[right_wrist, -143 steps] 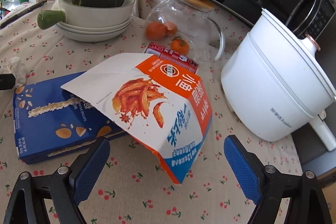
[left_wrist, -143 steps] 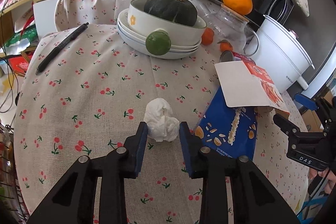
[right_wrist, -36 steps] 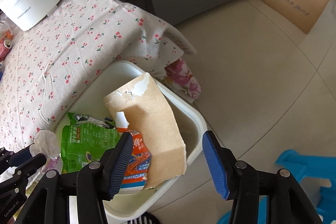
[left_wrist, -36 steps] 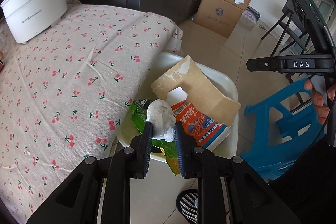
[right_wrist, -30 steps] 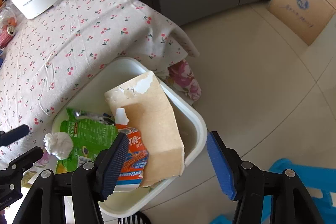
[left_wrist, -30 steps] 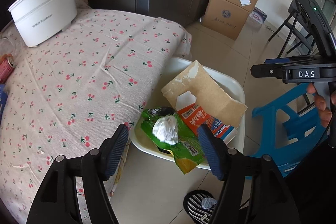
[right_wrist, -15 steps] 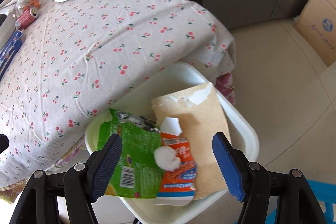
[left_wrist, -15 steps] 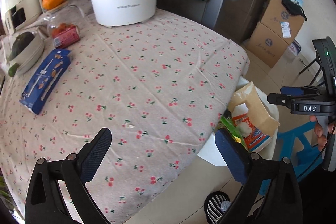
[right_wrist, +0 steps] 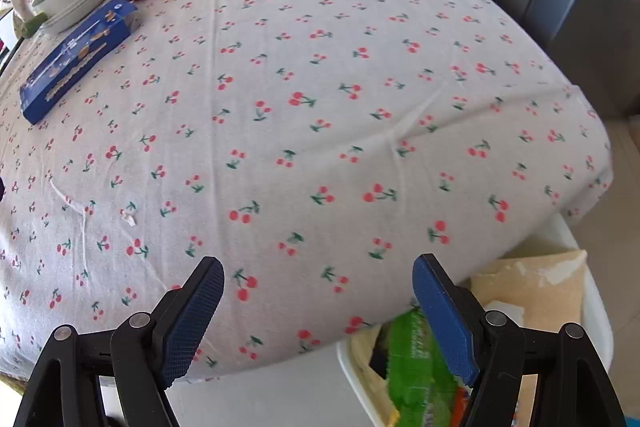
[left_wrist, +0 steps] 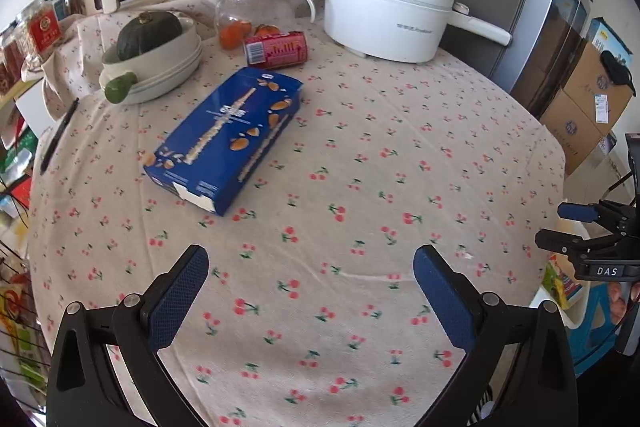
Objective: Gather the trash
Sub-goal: 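Move both grippers back over the table toward the blue biscuit box, then grasp the blue biscuit box with the left gripper while the right gripper grasps the red milk can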
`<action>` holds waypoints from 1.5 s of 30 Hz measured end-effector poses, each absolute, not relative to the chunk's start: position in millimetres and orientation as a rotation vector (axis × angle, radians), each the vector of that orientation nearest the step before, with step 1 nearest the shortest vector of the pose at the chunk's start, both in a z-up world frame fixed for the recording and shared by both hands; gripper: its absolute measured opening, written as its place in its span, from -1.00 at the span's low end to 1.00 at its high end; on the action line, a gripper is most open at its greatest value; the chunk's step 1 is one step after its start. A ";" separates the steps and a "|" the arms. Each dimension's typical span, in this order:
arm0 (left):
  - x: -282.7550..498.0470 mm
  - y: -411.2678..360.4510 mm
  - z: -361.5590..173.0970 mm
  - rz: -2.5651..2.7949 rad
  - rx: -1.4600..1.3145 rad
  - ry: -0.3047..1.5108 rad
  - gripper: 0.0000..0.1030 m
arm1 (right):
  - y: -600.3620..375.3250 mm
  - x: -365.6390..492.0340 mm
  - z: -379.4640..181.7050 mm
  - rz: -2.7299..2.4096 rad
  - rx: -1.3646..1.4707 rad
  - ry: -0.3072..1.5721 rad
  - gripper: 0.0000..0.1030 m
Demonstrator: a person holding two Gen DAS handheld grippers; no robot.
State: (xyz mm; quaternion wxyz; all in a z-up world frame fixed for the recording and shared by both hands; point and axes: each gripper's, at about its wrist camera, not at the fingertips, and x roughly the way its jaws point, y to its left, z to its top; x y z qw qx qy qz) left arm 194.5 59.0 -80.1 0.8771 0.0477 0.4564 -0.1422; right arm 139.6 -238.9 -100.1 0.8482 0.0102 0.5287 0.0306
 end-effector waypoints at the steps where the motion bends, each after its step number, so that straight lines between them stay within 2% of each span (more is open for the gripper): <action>1: 202.9 65.6 -79.5 -0.307 0.126 0.952 1.00 | -232.3 142.9 -102.3 0.077 0.018 1.117 0.58; 8: 270.8 85.9 -82.6 -0.387 0.269 0.998 1.00 | -204.8 160.8 -107.4 0.142 -0.066 1.095 0.58; 16: 333.3 79.2 -122.0 -0.442 0.369 1.115 1.00 | -201.3 183.0 -110.5 0.166 -0.058 1.083 0.58; 19: 346.6 76.3 -130.3 -0.418 0.422 1.101 1.00 | -202.2 187.1 -110.5 0.162 -0.063 1.077 0.58; 28: 374.2 84.1 -144.0 -0.397 0.339 1.201 1.00 | -195.9 200.7 -114.9 0.175 -0.056 1.094 0.58; 33: 360.8 96.2 -144.8 -0.362 0.256 1.217 0.99 | -185.7 210.7 -112.7 0.182 -0.065 1.096 0.58; 35: 349.6 101.0 -140.9 -0.348 0.207 1.204 0.90 | -180.9 216.1 -107.1 0.182 -0.071 1.077 0.58; 38: 324.5 112.3 -131.3 -0.330 0.059 1.170 0.89 | -172.5 226.5 -97.3 0.181 -0.070 1.043 0.59; 41: 299.2 129.0 -120.6 -0.279 -0.051 1.111 0.88 | -159.4 241.4 -87.3 0.188 -0.059 1.001 0.64; 45: 268.5 157.5 -103.3 -0.199 -0.133 1.028 0.87 | -136.2 267.5 -72.9 0.166 -0.021 0.921 0.82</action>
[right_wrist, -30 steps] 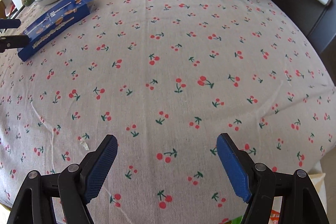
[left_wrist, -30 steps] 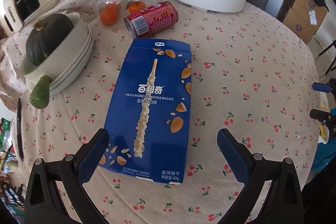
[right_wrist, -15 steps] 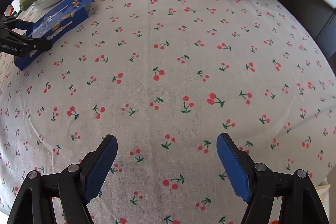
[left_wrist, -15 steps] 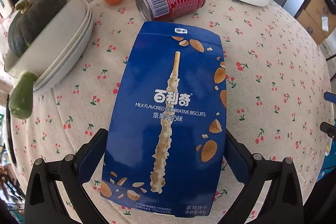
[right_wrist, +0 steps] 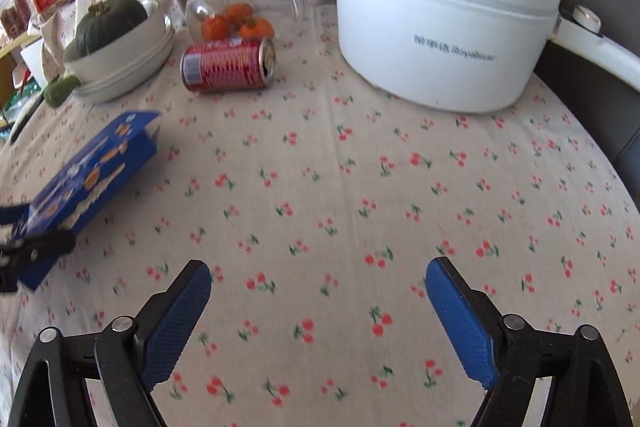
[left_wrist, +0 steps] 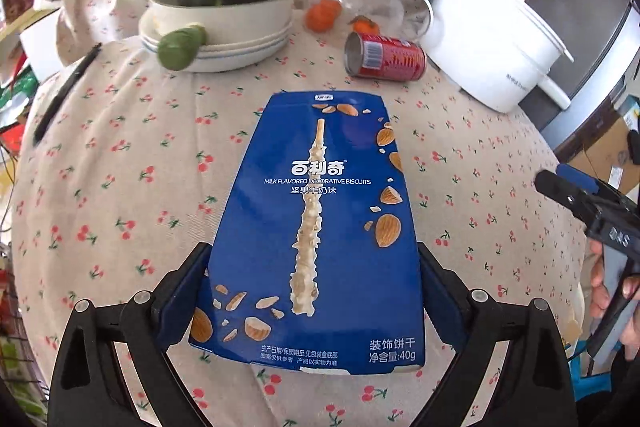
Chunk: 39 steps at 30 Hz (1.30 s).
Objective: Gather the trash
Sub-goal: 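Grasp the blue biscuit box with the left gripper while the right gripper grasps the red milk can, then carry the blue box and red can to the white bin with both grippers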
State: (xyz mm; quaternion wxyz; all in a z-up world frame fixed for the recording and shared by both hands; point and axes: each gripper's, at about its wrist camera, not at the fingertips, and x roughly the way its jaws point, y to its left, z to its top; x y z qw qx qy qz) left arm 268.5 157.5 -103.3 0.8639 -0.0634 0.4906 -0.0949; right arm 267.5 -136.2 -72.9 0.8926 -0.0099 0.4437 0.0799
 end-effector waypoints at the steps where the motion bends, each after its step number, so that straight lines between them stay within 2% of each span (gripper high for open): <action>1: 261.6 165.6 -98.1 -0.179 -0.136 1.006 0.87 | -128.9 275.6 -70.9 0.158 -0.014 0.907 0.83; 6: 233.6 192.0 -84.2 -0.107 -0.148 0.916 0.86 | -86.3 318.3 -72.1 0.159 -0.016 0.863 0.85; 17: 239.3 203.2 -97.3 -0.091 -0.151 0.893 0.86 | -14.2 397.9 -101.1 0.189 -0.098 0.848 0.86; 30: 235.6 204.3 -88.5 -0.058 -0.162 0.821 0.86 | -12.7 441.4 -117.5 0.128 -0.071 0.855 0.86; 33: 232.7 202.3 -80.8 -0.054 -0.149 0.795 0.86 | -14.1 444.6 -118.4 0.146 -0.054 0.858 0.73; 39: 224.6 199.8 -61.0 -0.057 -0.151 0.773 0.86 | -19.0 428.4 -109.9 0.150 -0.073 0.864 0.72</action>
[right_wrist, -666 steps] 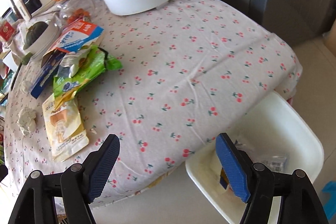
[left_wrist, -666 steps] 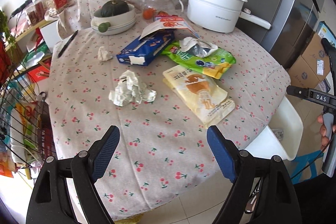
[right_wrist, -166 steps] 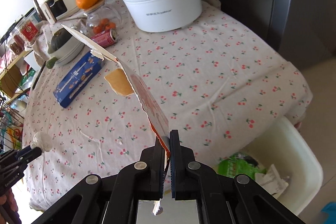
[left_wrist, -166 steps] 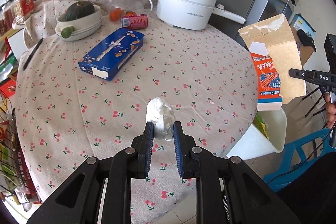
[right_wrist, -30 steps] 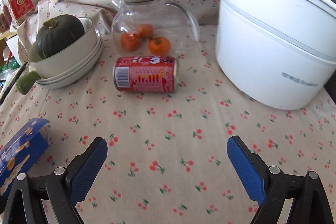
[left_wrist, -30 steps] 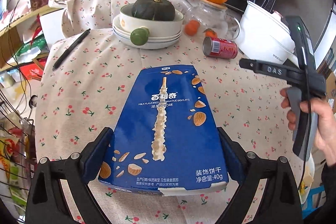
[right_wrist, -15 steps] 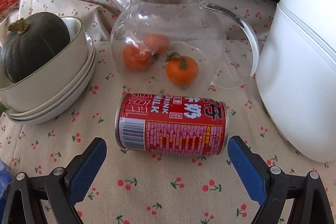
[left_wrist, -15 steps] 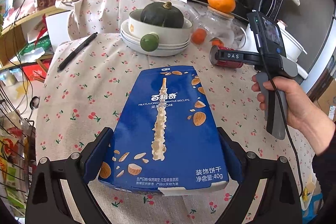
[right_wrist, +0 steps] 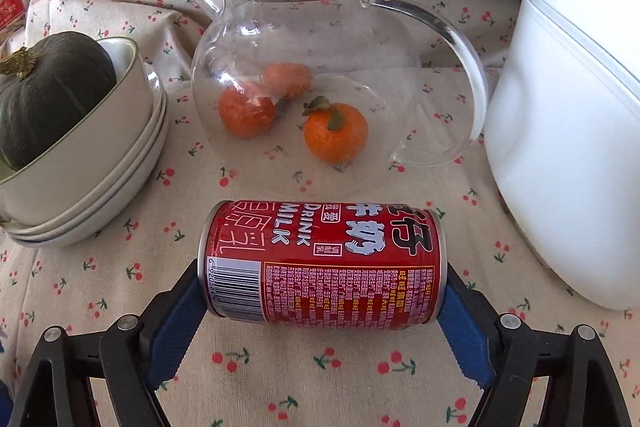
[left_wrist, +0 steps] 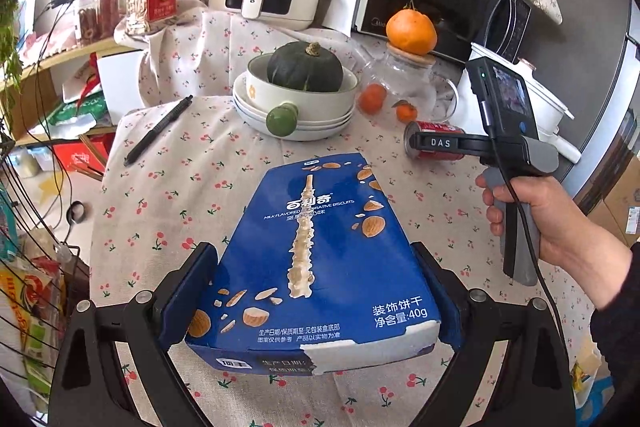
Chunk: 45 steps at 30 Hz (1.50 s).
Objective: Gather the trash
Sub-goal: 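Carry the blue box and red can to the white bin with both grippers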
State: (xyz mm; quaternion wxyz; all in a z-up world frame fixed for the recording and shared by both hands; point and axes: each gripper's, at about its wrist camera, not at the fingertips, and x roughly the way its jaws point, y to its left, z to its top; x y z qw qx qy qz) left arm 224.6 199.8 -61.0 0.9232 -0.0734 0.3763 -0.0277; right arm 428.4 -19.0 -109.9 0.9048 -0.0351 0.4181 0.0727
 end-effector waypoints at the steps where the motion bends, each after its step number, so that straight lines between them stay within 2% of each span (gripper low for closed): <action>1: 222.1 198.9 -56.9 -0.060 -0.151 0.768 0.86 | -21.0 422.5 -107.0 0.154 -0.080 0.867 0.72; 11: 186.3 171.0 -8.8 -0.097 -0.123 0.759 0.86 | -64.8 326.3 -57.0 0.197 -0.118 0.855 0.72; 26: 105.3 59.2 44.8 -0.256 -0.005 0.726 0.86 | -176.7 181.1 -5.2 0.139 -0.041 0.853 0.72; 35: 66.1 -18.1 42.6 -0.381 0.078 0.728 0.86 | -248.3 107.5 9.8 0.046 0.026 0.836 0.72; 45: 46.0 -107.0 17.2 -0.547 0.144 0.790 0.86 | -335.2 60.3 -11.2 -0.068 0.167 0.881 0.72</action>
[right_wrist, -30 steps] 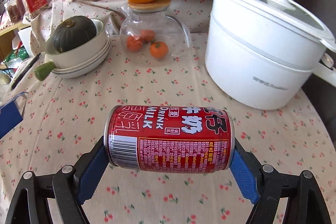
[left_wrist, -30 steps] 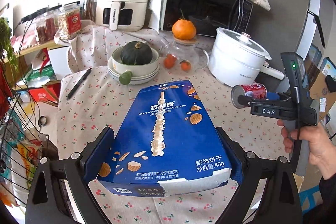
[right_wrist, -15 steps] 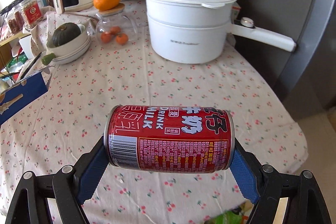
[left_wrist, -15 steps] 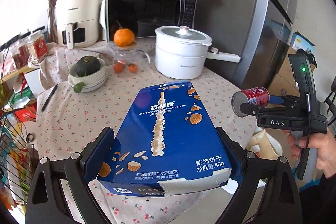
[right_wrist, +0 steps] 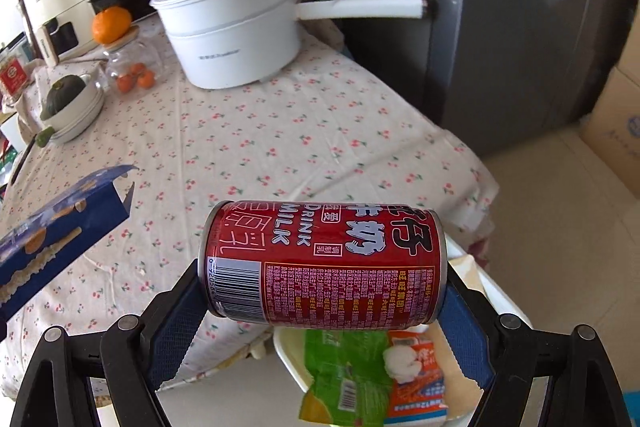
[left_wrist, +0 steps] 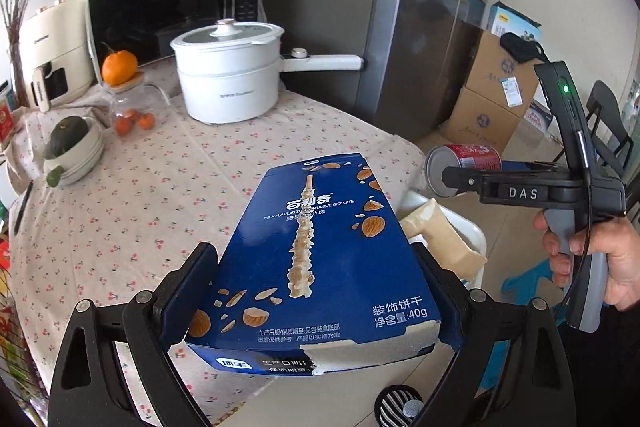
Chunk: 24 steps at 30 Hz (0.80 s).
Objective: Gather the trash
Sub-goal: 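Carry the blue box and red can to the white bin with both grippers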
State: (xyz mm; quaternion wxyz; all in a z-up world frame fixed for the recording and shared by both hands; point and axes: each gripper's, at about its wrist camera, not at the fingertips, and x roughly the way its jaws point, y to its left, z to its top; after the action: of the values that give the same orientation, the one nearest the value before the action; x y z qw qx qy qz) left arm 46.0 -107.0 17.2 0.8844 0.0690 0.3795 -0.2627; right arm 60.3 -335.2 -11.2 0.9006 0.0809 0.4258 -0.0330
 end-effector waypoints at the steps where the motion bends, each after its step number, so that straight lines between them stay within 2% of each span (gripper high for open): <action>1: 44.7 -116.3 13.0 -0.564 0.155 0.798 0.86 | -345.3 57.4 -13.4 -0.083 0.181 0.887 0.72; 13: 43.3 -216.2 -49.7 -0.738 0.263 0.906 0.86 | -440.8 28.6 -43.5 -0.228 0.257 0.952 0.72; 24: 42.0 -265.5 -93.7 -0.719 0.438 0.898 0.89 | -461.4 28.1 -60.1 -0.269 0.264 1.010 0.72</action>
State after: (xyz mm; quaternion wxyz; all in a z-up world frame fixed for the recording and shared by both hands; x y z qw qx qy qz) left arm 42.0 -265.5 -93.7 0.8165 0.2056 0.4210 -0.3373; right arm 28.1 -461.4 -60.1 0.8582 0.1257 0.4810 -0.1279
